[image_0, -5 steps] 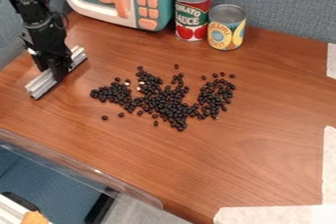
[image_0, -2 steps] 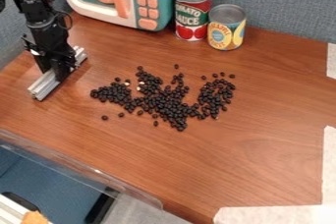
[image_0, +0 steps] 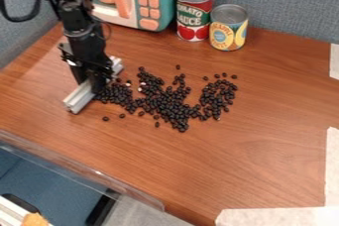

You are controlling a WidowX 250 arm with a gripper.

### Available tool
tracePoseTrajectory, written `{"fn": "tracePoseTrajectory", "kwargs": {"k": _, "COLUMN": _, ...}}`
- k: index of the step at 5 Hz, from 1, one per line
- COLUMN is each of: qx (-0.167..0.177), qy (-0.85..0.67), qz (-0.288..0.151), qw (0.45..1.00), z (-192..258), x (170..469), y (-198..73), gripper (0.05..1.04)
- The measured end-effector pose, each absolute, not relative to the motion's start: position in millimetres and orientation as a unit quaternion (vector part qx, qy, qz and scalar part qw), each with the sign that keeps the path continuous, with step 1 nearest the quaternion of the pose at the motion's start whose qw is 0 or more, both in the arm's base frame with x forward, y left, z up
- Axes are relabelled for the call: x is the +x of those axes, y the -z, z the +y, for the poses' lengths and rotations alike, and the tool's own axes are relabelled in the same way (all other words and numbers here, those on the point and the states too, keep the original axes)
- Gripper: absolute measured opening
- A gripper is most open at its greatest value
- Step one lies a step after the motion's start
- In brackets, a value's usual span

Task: Sweep into pile

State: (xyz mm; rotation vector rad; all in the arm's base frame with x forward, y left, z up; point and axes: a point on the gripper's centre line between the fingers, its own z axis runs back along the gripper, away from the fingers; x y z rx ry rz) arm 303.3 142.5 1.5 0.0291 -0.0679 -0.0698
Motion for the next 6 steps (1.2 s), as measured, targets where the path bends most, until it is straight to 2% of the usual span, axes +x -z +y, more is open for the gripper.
{"fn": "tracePoseTrajectory", "kwargs": {"k": 3, "qx": 0.003, "qy": -0.050, "qz": -0.040, "qw": 0.998, "z": 90, "x": 322, "y": -2, "gripper": 0.373}}
{"fn": "tracePoseTrajectory", "kwargs": {"k": 6, "qx": 0.004, "qy": -0.062, "qz": -0.047, "qw": 0.997, "z": 73, "x": 338, "y": -10, "gripper": 0.373}}
